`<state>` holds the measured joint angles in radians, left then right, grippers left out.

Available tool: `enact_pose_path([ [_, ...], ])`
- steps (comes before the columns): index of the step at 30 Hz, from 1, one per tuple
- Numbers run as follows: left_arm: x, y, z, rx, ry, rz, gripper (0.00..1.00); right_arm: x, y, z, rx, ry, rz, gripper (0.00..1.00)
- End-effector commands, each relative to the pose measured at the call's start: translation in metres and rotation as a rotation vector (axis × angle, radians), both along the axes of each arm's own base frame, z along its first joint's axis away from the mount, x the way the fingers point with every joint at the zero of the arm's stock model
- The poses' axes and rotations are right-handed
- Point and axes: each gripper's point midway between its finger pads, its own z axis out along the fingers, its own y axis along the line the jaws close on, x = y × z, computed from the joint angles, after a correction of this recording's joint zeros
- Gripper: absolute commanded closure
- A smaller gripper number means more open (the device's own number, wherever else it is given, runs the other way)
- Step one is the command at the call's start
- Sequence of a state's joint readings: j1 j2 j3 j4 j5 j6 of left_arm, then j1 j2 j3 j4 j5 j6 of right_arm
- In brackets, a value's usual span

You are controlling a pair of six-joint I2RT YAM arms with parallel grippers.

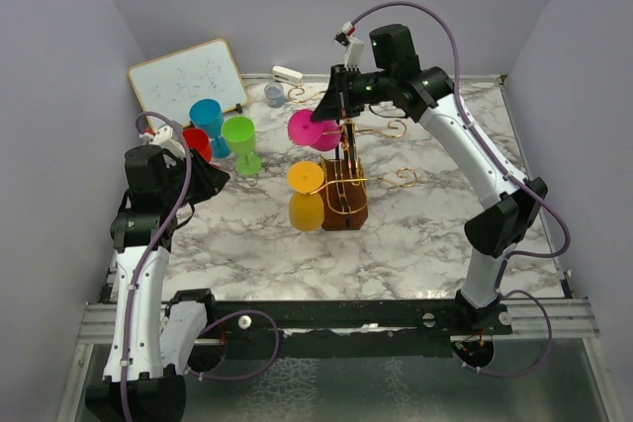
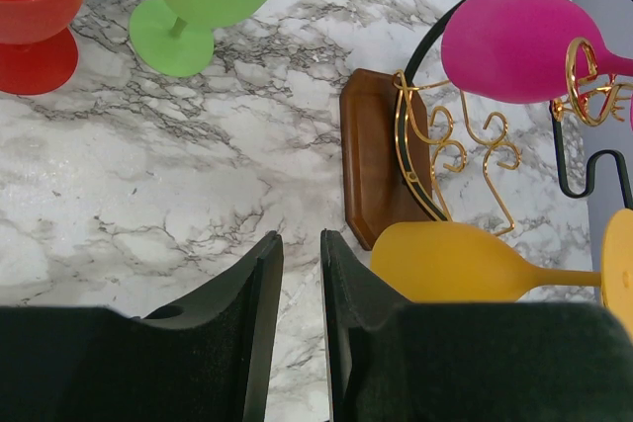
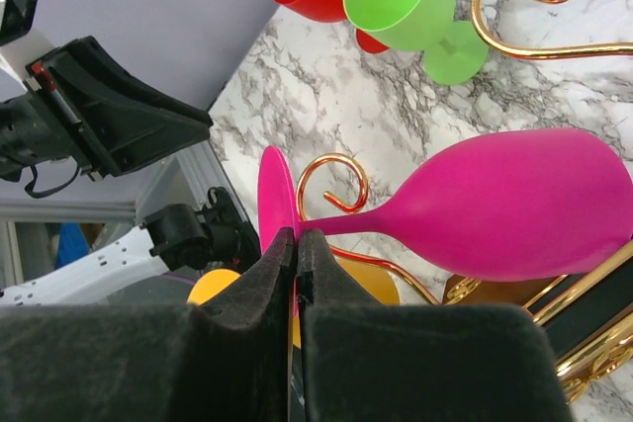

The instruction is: Take the wine glass off the wine glass rack

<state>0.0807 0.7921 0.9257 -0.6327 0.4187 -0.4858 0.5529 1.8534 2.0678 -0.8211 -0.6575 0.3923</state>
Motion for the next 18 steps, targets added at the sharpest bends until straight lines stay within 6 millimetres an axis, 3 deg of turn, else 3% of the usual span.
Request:
enact_pose_path([
  [1,-0.001,-0.005,0.014,-0.018,-0.026,-0.021,0.75,0.023,0.000,0.021,0.057,-0.086,-0.059,0.99],
  [6,-0.002,-0.004,0.017,-0.012,-0.028,-0.020,0.75,0.028,0.021,0.038,0.162,-0.085,0.030,0.99],
  [11,-0.002,-0.002,0.017,0.001,-0.023,-0.011,0.75,0.021,0.040,0.050,0.261,-0.054,0.153,0.99],
  [18,0.000,-0.001,0.013,-0.002,-0.015,-0.005,0.75,0.003,0.041,0.066,0.317,-0.041,0.227,0.99],
])
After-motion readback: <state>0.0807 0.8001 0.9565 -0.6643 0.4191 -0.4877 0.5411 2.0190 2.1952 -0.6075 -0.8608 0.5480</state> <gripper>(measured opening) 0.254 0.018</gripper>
